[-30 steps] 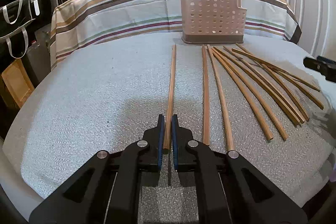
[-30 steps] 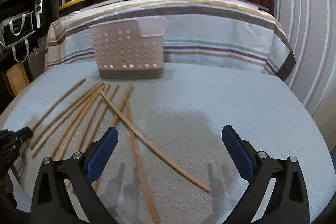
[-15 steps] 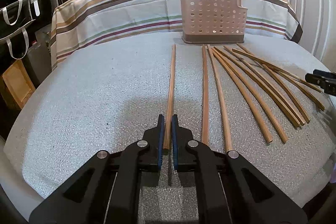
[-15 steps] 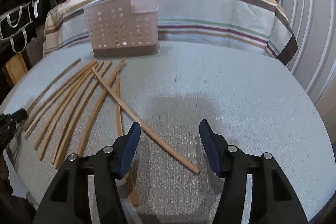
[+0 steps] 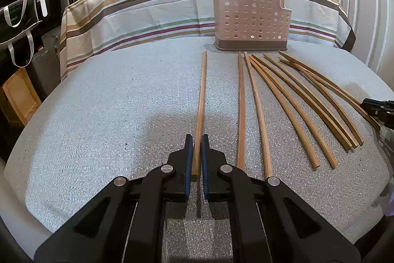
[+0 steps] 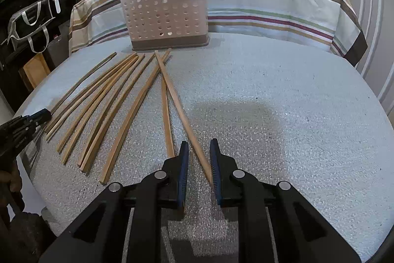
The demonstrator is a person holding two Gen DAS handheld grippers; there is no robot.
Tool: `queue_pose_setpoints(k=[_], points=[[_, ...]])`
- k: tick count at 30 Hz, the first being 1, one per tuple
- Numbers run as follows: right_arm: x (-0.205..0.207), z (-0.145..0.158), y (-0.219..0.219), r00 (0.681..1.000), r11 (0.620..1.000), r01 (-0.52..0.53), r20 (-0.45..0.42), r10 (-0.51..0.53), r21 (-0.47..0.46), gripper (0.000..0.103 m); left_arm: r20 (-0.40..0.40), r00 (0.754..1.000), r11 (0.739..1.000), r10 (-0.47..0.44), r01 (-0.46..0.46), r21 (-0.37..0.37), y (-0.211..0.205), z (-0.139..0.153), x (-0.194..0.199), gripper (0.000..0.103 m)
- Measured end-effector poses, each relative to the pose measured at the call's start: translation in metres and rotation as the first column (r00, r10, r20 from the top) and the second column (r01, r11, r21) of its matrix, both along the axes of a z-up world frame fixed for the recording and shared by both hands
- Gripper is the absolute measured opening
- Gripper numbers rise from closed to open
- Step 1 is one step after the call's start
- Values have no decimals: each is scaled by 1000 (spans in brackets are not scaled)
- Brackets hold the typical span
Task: Organize utensils
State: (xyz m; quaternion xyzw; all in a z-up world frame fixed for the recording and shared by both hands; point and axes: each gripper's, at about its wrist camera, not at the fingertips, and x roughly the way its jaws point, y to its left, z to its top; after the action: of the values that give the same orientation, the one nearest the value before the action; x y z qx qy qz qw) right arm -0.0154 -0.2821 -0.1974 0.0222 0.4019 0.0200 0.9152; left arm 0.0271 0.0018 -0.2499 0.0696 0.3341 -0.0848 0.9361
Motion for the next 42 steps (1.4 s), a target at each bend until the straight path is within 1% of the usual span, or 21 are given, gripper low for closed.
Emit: queue_pose_setpoints(k=[7, 27, 35, 42], points=[[-5, -2, 2, 999, 1000, -10, 49, 10, 3, 19, 2, 1000, 1000, 10, -10, -5, 1, -1, -1, 7], [-32, -4, -5, 993, 999, -31, 116, 27, 28, 20, 4, 1000, 1000, 6, -6, -13, 0, -4, -5, 7], [-40, -7, -5, 986, 999, -41, 163, 36, 28, 20, 5, 1000, 1000, 5, -5, -13, 0, -4, -6, 6], [-44, -8, -4, 983, 999, -40, 181, 35, 27, 17, 14, 1000, 1000, 6, -6, -16, 0, -6, -8, 6]])
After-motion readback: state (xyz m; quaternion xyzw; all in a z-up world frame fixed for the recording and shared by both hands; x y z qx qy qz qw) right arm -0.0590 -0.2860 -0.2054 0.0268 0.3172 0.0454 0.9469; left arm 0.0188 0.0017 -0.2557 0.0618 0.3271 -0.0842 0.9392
